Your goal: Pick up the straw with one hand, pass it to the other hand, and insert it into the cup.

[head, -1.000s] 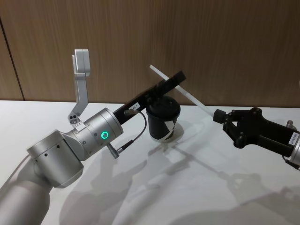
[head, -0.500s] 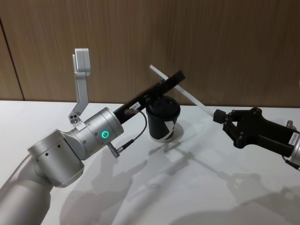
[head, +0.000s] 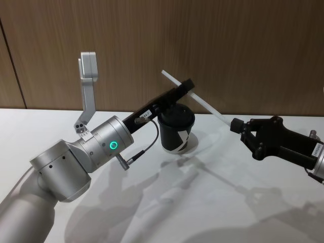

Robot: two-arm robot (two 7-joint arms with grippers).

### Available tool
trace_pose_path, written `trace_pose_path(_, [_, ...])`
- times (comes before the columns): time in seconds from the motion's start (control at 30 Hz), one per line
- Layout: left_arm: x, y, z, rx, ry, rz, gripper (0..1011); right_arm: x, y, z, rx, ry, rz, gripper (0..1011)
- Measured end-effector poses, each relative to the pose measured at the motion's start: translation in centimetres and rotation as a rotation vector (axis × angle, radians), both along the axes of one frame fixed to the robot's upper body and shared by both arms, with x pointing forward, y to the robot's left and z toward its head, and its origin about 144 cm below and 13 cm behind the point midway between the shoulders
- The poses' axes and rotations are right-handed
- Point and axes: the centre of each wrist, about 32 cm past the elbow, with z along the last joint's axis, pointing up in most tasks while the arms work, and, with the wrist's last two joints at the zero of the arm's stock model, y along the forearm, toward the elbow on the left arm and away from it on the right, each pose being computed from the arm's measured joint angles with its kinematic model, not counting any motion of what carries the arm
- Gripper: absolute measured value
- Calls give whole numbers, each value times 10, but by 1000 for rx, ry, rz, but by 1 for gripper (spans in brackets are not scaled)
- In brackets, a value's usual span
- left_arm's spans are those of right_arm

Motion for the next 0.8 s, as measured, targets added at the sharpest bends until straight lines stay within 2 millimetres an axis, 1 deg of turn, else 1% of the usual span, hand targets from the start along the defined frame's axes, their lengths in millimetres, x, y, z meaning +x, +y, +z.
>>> trace_pose_path(0.07, [0, 0, 0, 0, 0, 0, 219, 0, 0, 0, 0, 0, 0, 5])
trace_pose_path(0.1, [0, 0, 0, 0, 0, 0, 159, 0, 0, 0, 0, 0, 0, 5])
trace_pose_path(0.17, [0, 0, 0, -1, 0, -1, 112, 0, 0, 0, 0, 0, 0, 5])
trace_pose_path(0.43, [0, 0, 0, -1, -1, -1, 41, 0, 0, 0, 0, 0, 0, 5])
trace_pose_path(0.67, [0, 0, 0, -1, -1, -1, 11, 0, 0, 0, 0, 0, 0, 5])
trace_pose_path(0.77, [0, 0, 0, -1, -1, 0, 3, 0, 0, 0, 0, 0, 0, 42])
trace_pose_path(0.8, [0, 0, 0, -1, -1, 0, 3, 0, 0, 0, 0, 0, 0, 89])
